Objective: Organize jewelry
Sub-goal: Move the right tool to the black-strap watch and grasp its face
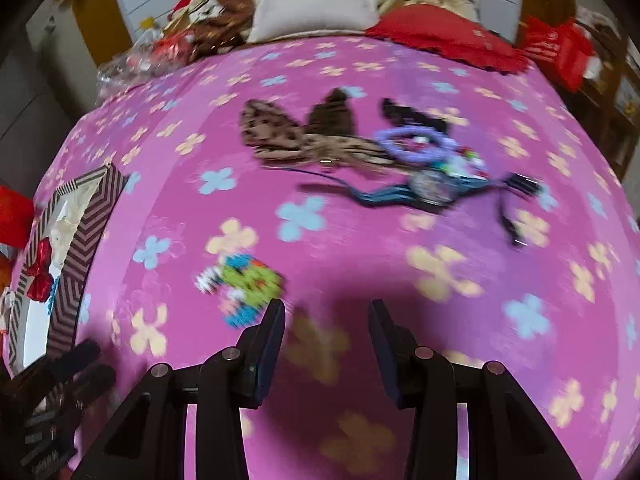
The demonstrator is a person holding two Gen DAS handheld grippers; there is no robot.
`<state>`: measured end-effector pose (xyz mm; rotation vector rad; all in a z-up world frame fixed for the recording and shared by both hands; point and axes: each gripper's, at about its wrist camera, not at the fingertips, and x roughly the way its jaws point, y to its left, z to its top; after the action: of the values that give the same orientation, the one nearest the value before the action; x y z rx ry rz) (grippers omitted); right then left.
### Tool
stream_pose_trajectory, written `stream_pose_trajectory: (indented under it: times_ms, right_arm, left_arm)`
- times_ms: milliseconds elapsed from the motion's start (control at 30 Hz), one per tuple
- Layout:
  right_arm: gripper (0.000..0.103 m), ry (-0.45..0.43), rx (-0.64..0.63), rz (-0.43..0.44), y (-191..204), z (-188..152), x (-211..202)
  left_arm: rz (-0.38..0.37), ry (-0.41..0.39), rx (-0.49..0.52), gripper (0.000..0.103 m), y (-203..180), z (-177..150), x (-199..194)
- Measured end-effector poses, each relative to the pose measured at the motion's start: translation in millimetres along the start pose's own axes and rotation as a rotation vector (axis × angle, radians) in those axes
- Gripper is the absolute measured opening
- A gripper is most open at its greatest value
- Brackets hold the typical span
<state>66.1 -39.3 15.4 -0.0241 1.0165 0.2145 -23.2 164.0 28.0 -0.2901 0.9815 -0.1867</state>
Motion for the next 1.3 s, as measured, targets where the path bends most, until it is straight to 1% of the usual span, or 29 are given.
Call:
stream_pose_trajectory:
  times_ms: [33, 67, 133, 167, 233, 333, 367, 400, 467, 567, 667, 767, 867, 967, 1067, 1200, 1300]
  right_arm:
    - [0.041, 0.005, 0.007, 0.01, 1.2, 1.9, 4.1]
    - [0.041, -0.01, 0.024, 0.034, 3.9, 4.9, 7.0]
    - [0.041, 0.006, 0.031, 0.067, 9.8, 8.6, 11.2]
    - [0.039, 0.028, 0.025, 0.107, 15.8, 8.5, 13.8]
    - [0.039, 0.059, -0.009, 0.181, 30.2, 3.6, 13.7]
    - [0.039, 0.127, -0.068, 0.315, 43.9, -4.3, 10.0]
    - [0.039, 0.12, -0.077, 0.318, 43.9, -4.3, 5.5]
    - [0.039, 0.105, -0.081, 0.305, 41.7, -3.1, 1.6]
    - [0.039, 0.046, -0.071, 0.22, 26.3, 6.3, -9.9]
    - [0.043, -0.002, -0.011, 0.102, -3.9, 21.2, -15.9]
    - [0.043, -0.015, 0.03, 0.033, -26.0, 35.6, -13.3]
    - [0.043, -0.013, 0.023, -0.005, -35.3, 52.1, -6.5]
    - [0.043, -0.013, 0.009, -0.019, -32.7, 70.6, 0.7]
    - [0.043, -0.012, 0.025, -0.035, -40.7, 82.6, 5.1]
    - [0.043, 0.0, 0.006, -0.025, -44.5, 76.3, 8.9]
    - [0.043, 0.021, -0.023, -0.038, -37.7, 68.5, 25.6]
    - [0.043, 0.065, 0.014, 0.024, -36.8, 63.0, 36.3]
  left_arm:
    - [0.001, -0.001, -0.005, 0.044, 2.4, 0.7, 0.1]
    - [0.002, -0.001, -0.009, 0.044, 4.2, 0.9, 0.3]
    - [0.006, 0.0, -0.019, 0.044, 8.2, 1.6, 1.3]
    - [0.007, 0.002, -0.022, 0.044, 9.0, 1.8, 2.3]
    - [0.009, 0.01, -0.028, 0.044, 10.7, 1.5, 4.5]
    - [0.014, 0.02, -0.028, 0.044, 10.6, 1.5, 8.5]
    - [0.014, 0.022, -0.025, 0.044, 10.2, 0.9, 9.4]
    - [0.014, 0.024, -0.022, 0.044, 9.5, 0.3, 10.1]
    - [0.01, 0.026, -0.016, 0.044, 7.9, -0.5, 10.7]
    - [0.003, 0.022, -0.007, 0.044, 5.0, -1.2, 10.4]
    - [-0.004, 0.021, 0.003, 0.044, 3.3, -1.9, 10.5]
    - [-0.009, 0.025, 0.008, 0.044, 1.6, -2.2, 12.5]
    - [-0.014, 0.027, 0.016, 0.044, -0.5, -3.0, 14.9]
    - [-0.007, 0.023, 0.033, 0.044, -3.0, -3.5, 15.4]
    - [-0.016, 0.026, 0.033, 0.045, -2.2, -3.0, 16.2]
    - [-0.03, 0.023, 0.027, 0.049, -1.9, -2.5, 16.3]
    - [-0.013, 0.017, 0.045, 0.049, -5.6, -3.2, 17.3]
